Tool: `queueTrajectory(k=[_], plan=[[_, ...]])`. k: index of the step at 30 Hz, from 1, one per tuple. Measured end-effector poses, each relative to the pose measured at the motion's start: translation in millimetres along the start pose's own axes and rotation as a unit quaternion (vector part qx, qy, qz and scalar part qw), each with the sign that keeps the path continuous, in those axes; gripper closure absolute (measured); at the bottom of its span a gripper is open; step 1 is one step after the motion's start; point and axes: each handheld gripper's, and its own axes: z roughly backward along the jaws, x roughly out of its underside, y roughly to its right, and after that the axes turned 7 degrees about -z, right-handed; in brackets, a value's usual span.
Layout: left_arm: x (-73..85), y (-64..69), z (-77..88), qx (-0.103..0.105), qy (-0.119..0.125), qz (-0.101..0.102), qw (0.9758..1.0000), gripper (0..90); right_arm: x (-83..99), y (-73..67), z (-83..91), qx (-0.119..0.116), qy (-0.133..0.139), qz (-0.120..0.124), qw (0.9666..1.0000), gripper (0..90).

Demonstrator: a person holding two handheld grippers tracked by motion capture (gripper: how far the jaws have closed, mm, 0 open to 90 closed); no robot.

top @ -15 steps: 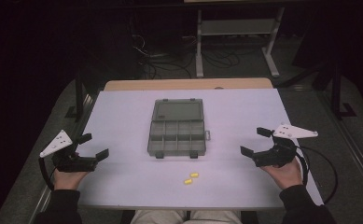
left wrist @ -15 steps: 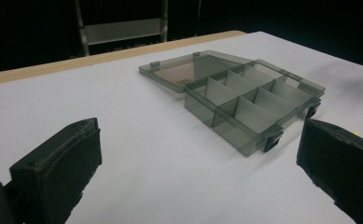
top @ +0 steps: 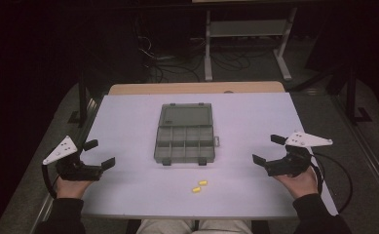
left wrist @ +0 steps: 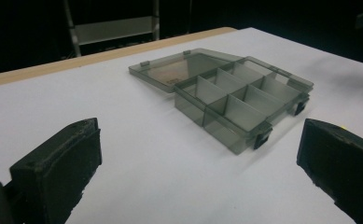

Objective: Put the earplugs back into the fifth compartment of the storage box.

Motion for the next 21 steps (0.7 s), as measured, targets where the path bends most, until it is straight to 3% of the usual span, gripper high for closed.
queueTrajectory(k=[4, 11, 21], plan=[[-5.5, 3.9, 0.3, -0.004, -0.020, -0.019, 0.9996, 0.0, 0.4, 0.1, 2.2, 0.001, 0.003, 0.000, 1.0000, 0.0], [-12.0, 3.3, 0.9, 0.007, -0.041, -0.020, 0.9989, 0.0, 2.2, -0.8, -2.0, -0.006, -0.016, 0.001, 0.9999, 0.0], [-25.2, 8.3, -0.7, 0.016, -0.050, -0.035, 0.9980, 0.0, 2.6, -1.7, -2.4, -0.005, -0.019, 0.003, 0.9998, 0.0]])
